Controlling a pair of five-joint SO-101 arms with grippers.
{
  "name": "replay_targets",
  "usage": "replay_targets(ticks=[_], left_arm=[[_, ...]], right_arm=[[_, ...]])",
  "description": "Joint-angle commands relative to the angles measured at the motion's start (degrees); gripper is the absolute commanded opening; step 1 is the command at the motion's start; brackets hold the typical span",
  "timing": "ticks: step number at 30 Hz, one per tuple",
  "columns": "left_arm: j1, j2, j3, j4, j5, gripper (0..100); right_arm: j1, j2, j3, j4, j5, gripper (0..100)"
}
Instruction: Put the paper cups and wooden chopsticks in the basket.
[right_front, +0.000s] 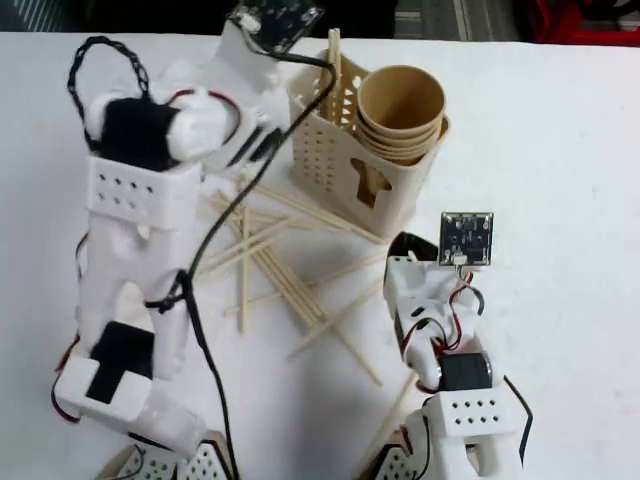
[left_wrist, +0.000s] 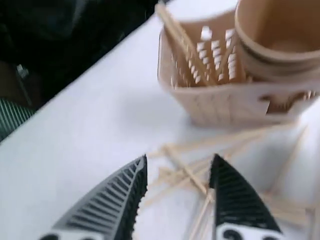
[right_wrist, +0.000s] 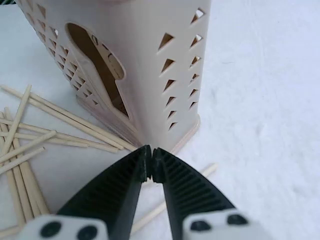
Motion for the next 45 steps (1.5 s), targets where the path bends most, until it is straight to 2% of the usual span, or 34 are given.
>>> replay_targets(ticks=[1,9,17,24,29,37,45], left_arm=[[-3.47,-2.86,0.26,1.76,-0.79,25],[-4.70,-2.68,20.75,0.44,-12.31,25],[-5.76,-2.68,39.56,-10.46,-13.01,25],[-5.67,-2.59,49.58,-17.23,-15.74,25],[-5.67,-2.59,57.32,-25.67,-16.35,25],[-5.23,0.04,60.40,-31.56,-16.00,25],[-5.23,14.11,50.55,-31.65,-12.84,24]], right_arm=[[0.66,-1.54,-0.44,-1.19,-0.53,1.9],[0.66,-1.54,0.44,-1.19,-0.53,1.9],[0.66,-1.54,0.44,-1.19,-0.53,1.9],[0.66,-1.54,0.44,-1.19,-0.53,1.9],[0.66,-1.54,0.44,-1.19,-0.53,1.9],[0.66,-1.54,0.44,-1.19,-0.53,1.9],[0.66,-1.54,0.44,-1.19,-0.53,1.9]])
